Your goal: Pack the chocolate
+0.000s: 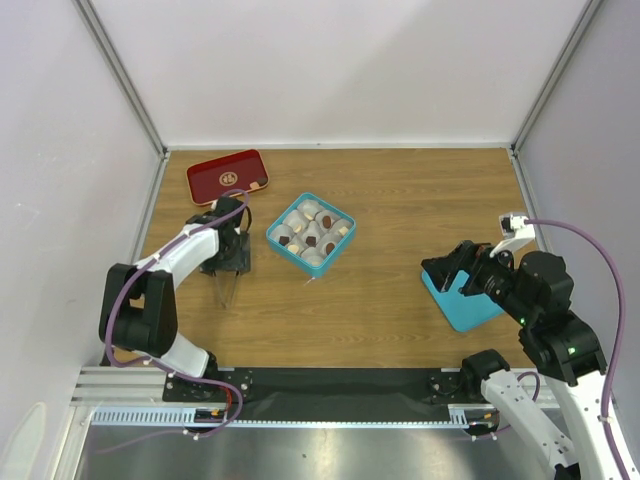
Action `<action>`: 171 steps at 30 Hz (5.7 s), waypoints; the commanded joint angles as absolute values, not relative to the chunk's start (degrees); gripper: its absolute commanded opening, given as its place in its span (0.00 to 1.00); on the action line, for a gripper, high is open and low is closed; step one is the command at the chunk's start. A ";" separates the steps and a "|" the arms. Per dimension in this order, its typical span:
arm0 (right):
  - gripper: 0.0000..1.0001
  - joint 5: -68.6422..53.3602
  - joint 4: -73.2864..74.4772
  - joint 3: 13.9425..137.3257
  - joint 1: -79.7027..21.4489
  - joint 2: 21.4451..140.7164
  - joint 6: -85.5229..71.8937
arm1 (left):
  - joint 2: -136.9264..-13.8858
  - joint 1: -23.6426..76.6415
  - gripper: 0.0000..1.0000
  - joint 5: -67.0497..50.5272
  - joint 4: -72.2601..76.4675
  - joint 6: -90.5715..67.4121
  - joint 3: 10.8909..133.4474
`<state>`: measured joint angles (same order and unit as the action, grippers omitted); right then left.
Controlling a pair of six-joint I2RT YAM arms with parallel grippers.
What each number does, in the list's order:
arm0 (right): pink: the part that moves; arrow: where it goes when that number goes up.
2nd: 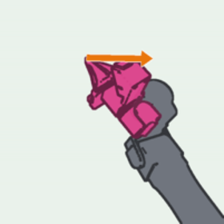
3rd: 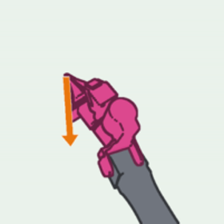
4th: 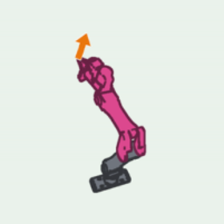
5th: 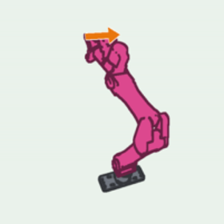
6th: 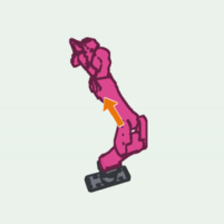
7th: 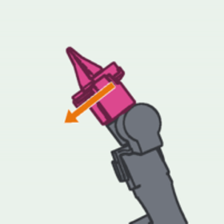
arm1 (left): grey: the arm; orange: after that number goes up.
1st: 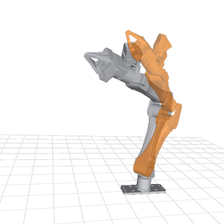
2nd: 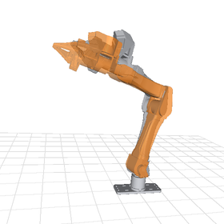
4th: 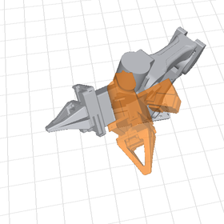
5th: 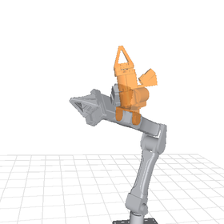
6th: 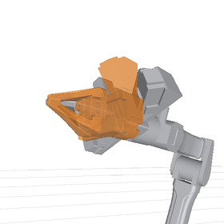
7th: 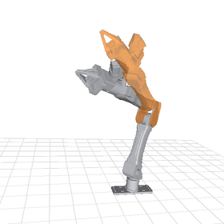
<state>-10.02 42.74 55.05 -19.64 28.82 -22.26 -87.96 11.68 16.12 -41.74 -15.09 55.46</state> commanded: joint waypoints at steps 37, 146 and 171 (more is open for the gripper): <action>0.59 17.58 48.52 64.07 -11.71 66.59 -49.74 | -67.60 29.08 1.00 -2.72 -37.80 -11.78 65.32; 0.00 -47.37 -70.04 71.72 -15.11 68.20 -95.36 | -110.13 22.23 0.98 -58.01 85.89 -106.02 99.50; 0.00 -45.09 -81.39 61.44 -9.93 73.74 -103.36 | -112.41 26.02 0.37 -53.44 98.88 -116.89 98.17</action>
